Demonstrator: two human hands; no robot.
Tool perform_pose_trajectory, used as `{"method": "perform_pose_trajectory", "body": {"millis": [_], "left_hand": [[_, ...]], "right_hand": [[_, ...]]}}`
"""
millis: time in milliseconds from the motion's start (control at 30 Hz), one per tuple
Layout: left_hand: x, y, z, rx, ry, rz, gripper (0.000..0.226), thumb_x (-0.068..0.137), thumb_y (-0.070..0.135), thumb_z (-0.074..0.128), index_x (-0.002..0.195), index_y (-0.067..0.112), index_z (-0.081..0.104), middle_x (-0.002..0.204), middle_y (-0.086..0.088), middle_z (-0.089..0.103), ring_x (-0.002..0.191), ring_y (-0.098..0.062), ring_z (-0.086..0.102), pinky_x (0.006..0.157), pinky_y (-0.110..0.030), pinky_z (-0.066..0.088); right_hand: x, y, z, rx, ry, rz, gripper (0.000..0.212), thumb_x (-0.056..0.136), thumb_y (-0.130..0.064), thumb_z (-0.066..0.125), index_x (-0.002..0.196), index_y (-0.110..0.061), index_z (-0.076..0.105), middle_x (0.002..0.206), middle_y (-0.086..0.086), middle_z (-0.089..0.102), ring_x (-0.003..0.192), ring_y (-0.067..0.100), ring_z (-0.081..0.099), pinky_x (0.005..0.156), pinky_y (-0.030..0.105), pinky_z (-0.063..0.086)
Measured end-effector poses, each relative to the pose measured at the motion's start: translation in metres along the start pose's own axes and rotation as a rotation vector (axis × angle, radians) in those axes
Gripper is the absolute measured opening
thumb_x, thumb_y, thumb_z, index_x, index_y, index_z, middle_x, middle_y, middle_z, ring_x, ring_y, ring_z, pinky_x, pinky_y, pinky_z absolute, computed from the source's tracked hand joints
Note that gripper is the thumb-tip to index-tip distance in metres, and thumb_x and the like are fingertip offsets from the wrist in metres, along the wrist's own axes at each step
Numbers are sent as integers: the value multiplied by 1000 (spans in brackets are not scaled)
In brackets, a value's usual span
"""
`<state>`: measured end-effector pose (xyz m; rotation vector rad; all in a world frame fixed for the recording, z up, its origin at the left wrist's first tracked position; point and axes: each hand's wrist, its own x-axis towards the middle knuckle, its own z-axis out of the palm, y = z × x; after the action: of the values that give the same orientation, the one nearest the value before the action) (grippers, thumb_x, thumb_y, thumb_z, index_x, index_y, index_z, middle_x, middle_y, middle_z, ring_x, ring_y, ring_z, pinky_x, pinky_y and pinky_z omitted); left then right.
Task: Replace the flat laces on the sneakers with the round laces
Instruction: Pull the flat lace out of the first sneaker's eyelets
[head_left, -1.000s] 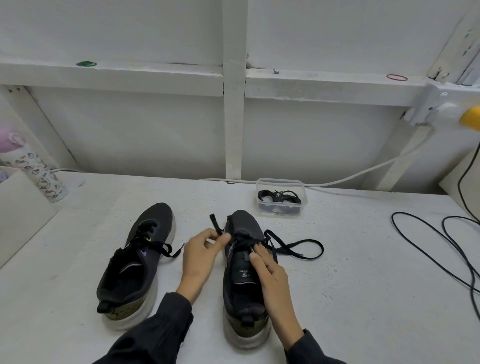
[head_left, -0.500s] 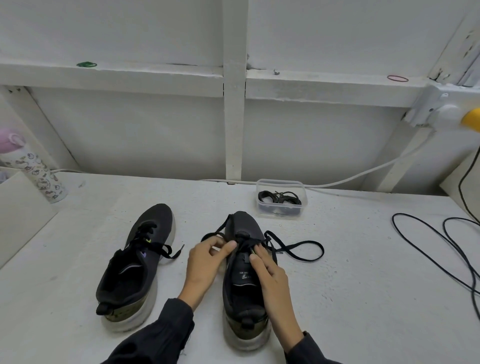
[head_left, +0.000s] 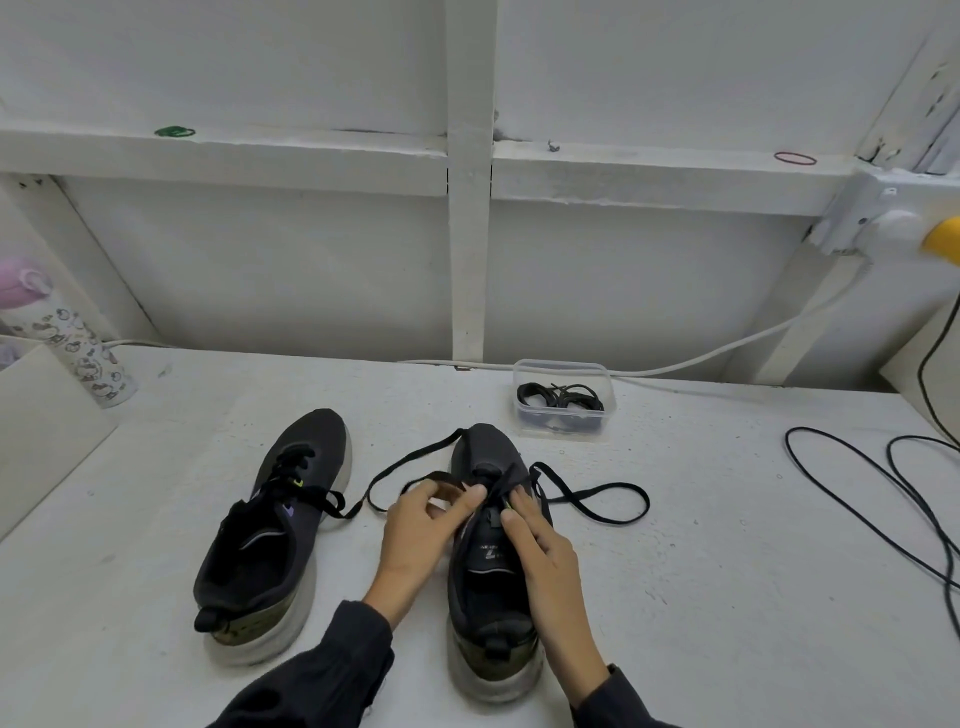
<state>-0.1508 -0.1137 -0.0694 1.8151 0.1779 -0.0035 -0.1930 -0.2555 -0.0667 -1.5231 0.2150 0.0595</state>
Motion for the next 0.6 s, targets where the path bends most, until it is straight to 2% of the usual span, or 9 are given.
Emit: {"method": "perform_pose_trajectory", "body": {"millis": [33,133,200,267,400,500,533,600], "left_hand": [[1,-2,0,28,13,13,41,70,59,75,74,18,68,68,2,68,62,-11,57,65,-32,50],[9,6,-7,39,166,75,21,85,32,73,72,19,63,67,7,63,63,-12,53,64,-25,43],[13,15,-13,-42,296,107,19,89,28,68,74,20,60,68,5,58,65,-12,51,64,-23,41],[12,20,-14,-97,344,120,18,91,28,65,77,20,58,67,5,55,62,-5,50,64,-23,40],[4,14,-4,-99,235,59,25,87,44,63,82,20,61,70,7,57,55,1,49,63,-24,41],[-4,0,2,-76,98,8,41,73,60,73,85,21,68,77,7,67,63,-8,57,63,-23,49],[-5,-3,2,-35,64,16,40,72,60,75,83,21,69,79,6,69,66,-15,61,66,-28,52],[-2,-6,2,31,66,63,28,80,43,75,76,16,67,73,2,69,68,-19,62,70,-37,52]], "right_hand": [[0,0,0,-3,0,0,44,94,-28,62,137,-23,55,142,-14,51,132,-3,42,113,22,32],[-1,-1,0,-19,-8,-3,43,94,-29,61,136,-24,56,141,-16,52,133,-3,41,116,27,31],[-1,-1,0,-32,-15,-5,43,94,-30,60,137,-24,55,142,-16,51,134,-4,40,118,29,29],[-1,-1,0,-34,-13,-6,44,94,-30,60,138,-24,54,142,-16,50,134,-4,39,118,29,28],[-1,-2,1,-29,1,4,44,94,-28,60,138,-22,54,142,-15,50,134,-2,40,115,24,29],[-1,-3,1,-19,5,11,44,93,-28,61,136,-22,56,142,-13,51,134,-1,41,115,24,31],[-1,-3,1,-17,9,16,43,93,-28,61,136,-22,56,142,-12,51,134,0,42,115,26,31],[-1,-3,1,-20,12,23,43,93,-28,62,136,-23,56,142,-13,51,133,0,42,115,26,32]]}}
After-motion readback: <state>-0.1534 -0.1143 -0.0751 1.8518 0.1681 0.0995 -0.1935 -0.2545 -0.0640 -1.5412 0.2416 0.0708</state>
